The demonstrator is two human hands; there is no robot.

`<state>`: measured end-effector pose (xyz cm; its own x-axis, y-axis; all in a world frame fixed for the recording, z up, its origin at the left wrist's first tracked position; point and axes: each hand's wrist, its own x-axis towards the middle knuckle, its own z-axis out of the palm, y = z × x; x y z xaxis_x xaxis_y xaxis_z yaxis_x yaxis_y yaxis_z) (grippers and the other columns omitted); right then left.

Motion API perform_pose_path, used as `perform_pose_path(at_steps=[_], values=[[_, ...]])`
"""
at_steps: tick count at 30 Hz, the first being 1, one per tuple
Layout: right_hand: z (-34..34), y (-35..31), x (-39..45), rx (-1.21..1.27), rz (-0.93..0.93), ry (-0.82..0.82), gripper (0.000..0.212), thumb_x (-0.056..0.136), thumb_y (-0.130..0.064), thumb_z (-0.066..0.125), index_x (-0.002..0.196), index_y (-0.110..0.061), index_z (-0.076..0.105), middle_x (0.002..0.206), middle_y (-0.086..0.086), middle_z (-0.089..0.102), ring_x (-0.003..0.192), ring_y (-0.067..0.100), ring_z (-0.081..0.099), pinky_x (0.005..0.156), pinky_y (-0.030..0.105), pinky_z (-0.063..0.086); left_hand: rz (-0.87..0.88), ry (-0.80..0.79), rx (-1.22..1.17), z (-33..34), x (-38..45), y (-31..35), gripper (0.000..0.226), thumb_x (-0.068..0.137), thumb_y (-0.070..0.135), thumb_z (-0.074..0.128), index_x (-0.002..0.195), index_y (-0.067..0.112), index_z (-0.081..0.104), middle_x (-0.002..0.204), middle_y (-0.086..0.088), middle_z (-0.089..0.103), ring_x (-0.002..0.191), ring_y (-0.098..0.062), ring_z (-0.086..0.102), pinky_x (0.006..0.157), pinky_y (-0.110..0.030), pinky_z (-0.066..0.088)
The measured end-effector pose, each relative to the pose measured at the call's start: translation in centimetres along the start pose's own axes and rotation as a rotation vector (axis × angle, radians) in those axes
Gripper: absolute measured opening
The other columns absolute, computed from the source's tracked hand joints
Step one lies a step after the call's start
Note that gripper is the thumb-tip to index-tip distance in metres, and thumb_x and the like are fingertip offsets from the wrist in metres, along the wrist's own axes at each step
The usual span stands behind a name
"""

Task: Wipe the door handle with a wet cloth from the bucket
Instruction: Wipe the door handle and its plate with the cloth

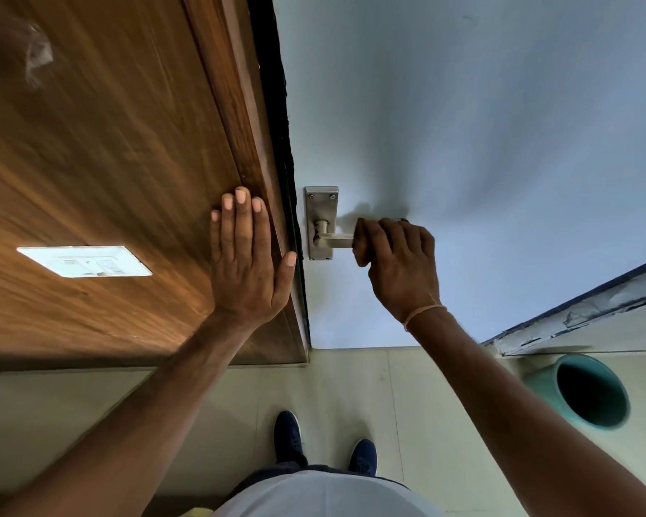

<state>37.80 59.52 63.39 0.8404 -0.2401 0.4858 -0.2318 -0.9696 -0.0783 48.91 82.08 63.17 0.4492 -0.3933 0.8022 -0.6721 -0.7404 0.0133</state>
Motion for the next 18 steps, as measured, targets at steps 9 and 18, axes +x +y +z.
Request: perform_pose_path(at_steps=[9,18], values=[[0.8,-2.2,1.0,-0.043,0.068,-0.059,0.04,0.08,-0.005,0.039,0.111,-0.014,0.062,0.103,0.009,0.061,0.092,0.036,0.055,0.089,0.045,0.042,0.002,0.004,-0.001,-0.2,0.1,0.2,0.077,0.108,0.047,0.032,0.165,-0.003,0.018,0.17,-0.027,0.025,0.166,-0.034,0.008,0.133,-0.057,0.019],[0.6,-0.7,0.5,0.065,0.011,-0.091,0.04,0.09,-0.012,0.036,0.12,-0.017,0.062,0.113,0.003,0.063,0.103,0.033,0.055,0.096,0.043,0.042,-0.01,0.002,-0.01,0.0,0.0,0.5,0.078,0.108,0.047,0.032,0.164,-0.005,0.019,0.17,-0.027,0.024,0.165,-0.035,0.008,0.133,-0.057,0.018]])
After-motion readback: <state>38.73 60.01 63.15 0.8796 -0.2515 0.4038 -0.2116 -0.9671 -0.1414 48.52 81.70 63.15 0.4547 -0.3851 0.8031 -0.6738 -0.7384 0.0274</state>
